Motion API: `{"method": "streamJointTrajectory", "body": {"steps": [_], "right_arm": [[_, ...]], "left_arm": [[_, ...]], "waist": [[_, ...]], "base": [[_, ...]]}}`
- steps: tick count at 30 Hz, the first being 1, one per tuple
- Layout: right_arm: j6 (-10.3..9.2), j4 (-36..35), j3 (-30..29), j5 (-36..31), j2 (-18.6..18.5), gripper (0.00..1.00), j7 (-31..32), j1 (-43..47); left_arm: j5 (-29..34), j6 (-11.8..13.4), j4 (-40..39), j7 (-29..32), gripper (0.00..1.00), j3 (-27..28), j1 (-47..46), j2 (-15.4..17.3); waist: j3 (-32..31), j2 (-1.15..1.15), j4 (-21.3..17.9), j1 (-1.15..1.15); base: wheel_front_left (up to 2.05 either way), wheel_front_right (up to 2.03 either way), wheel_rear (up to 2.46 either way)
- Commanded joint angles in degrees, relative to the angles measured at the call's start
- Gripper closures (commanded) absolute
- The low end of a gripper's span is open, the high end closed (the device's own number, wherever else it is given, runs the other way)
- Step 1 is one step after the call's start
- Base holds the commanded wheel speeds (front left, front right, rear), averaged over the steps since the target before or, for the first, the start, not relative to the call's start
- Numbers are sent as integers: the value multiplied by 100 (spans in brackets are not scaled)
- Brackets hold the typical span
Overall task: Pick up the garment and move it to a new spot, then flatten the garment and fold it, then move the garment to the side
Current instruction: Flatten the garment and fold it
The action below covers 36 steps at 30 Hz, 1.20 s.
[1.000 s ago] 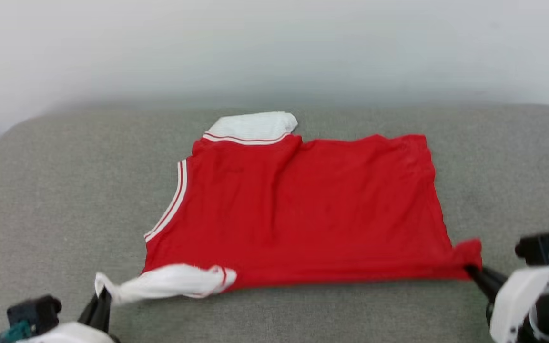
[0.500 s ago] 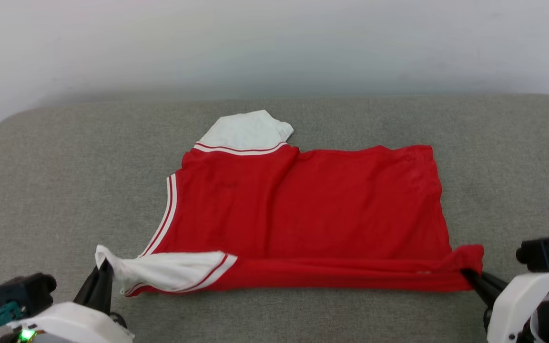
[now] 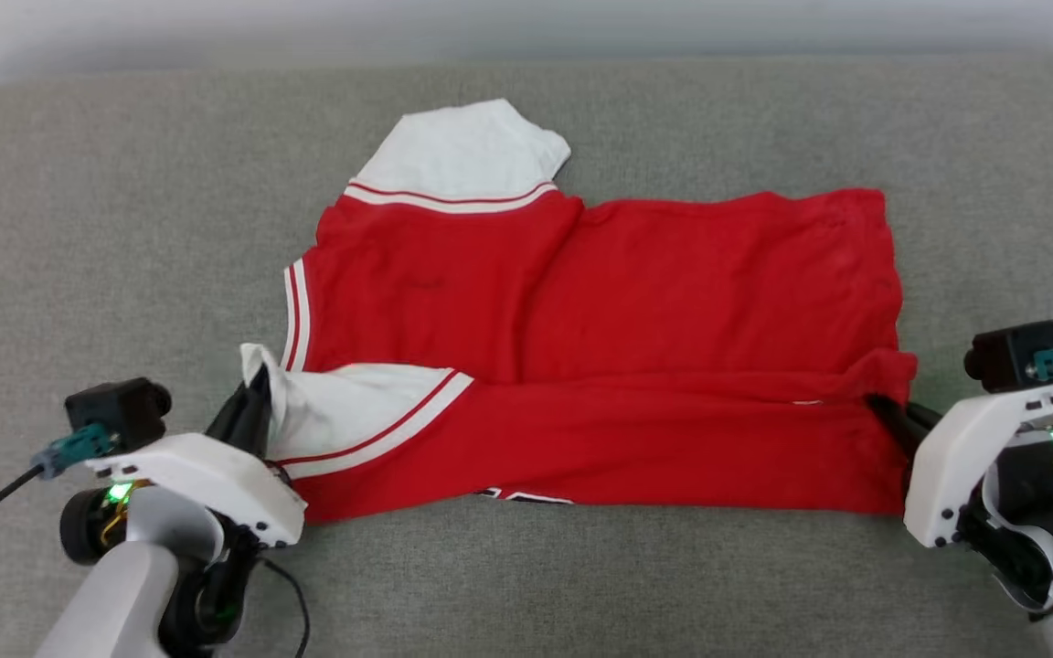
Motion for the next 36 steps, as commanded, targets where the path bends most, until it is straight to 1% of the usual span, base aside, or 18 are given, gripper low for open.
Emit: {"method": "streamJointTrajectory", "body": {"steps": [1, 2, 3, 4, 5, 6, 7, 11, 16, 19, 22, 26, 27, 29, 34, 36], "right_arm": [[-4, 183, 63, 7, 57, 100, -101, -187], [-4, 285, 106, 7, 56, 86, -159, -227], [-4, 377, 153, 15, 65, 60, -221, -260], [-4, 476, 198, 44, 80, 23, -261, -278], [-4, 549, 274, 52, 75, 0, -317, -303], [-5, 610, 326, 76, 70, 0, -377, -334], [-5, 654, 382, 108, 60, 0, -439, -349], [-7, 732, 501, 104, -20, 0, -898, -284], [-4, 708, 412, -5, 18, 0, -1575, -53], [-4, 569, 332, -89, 72, 0, -1986, 132], [-4, 308, 210, -243, 108, 0, -2398, 298], [-4, -146, -43, -497, 244, 0, -2849, 587], [-4, -146, -43, -497, 244, 0, -2849, 587], [-4, -388, -160, -626, 316, 0, -2971, 708], [-4, -998, -441, -912, 568, 0, -2960, 1053], [-4, -1225, -482, -1008, 647, 0, -2895, 1160]], "left_arm": [[-54, -127, 279, -10, 100, -56, -202, -80], [-95, -206, 449, 10, 100, -92, -276, -138], [-126, -270, 580, 16, 100, -109, -352, -190], [-154, -328, 732, 55, 72, -140, -416, -215], [-188, -386, 877, 76, 48, -154, -466, -250], [-208, -425, 980, 72, 11, -174, -506, -284], [-221, -461, 1095, 65, 0, -189, -538, -305], [-284, -548, 1439, -33, 0, -140, -566, -315], [-335, -597, 1525, -138, 0, -26, -433, -182], [-361, -549, 1370, -74, 0, 37, -379, -30], [-332, -480, 1126, 88, 0, 80, -297, 205], [-337, -406, 676, 472, 0, 123, -219, 599], [-337, -406, 676, 472, 0, 123, -219, 599], [-388, -366, 443, 757, 0, 123, -165, 820], [-515, -312, -88, 1761, 0, 34, 13, 1434], [-632, -275, -243, 2193, 0, -23, 118, 1622]], "waist": [[136, 0, 29, -1], [152, 0, 28, -1], [167, 0, 24, -1], [178, 0, 16, -1], [170, 0, 5, -1], [155, 0, -4, -1], [143, 0, -11, -1], [-13, 0, -43, -1], [-355, 0, -80, -1], [-547, 0, -110, -1], [-712, 0, -163, -1], [-914, 0, -242, -1], [-914, 0, -242, -1], [-976, 0, -301, -1], [-1053, 0, -480, -1], [-1053, 0, -575, -1]], "base": [[0, 0, 0], [0, 0, 0], [0, 0, 0], [0, 0, 0], [0, 0, 0], [0, 0, 0], [0, 0, 0], [0, 0, 0], [0, 0, 0], [0, 0, 0], [0, 0, 0], [0, 0, 0], [0, 0, 0], [0, 0, 0], [0, 0, 0], [0, 0, 0]]}}
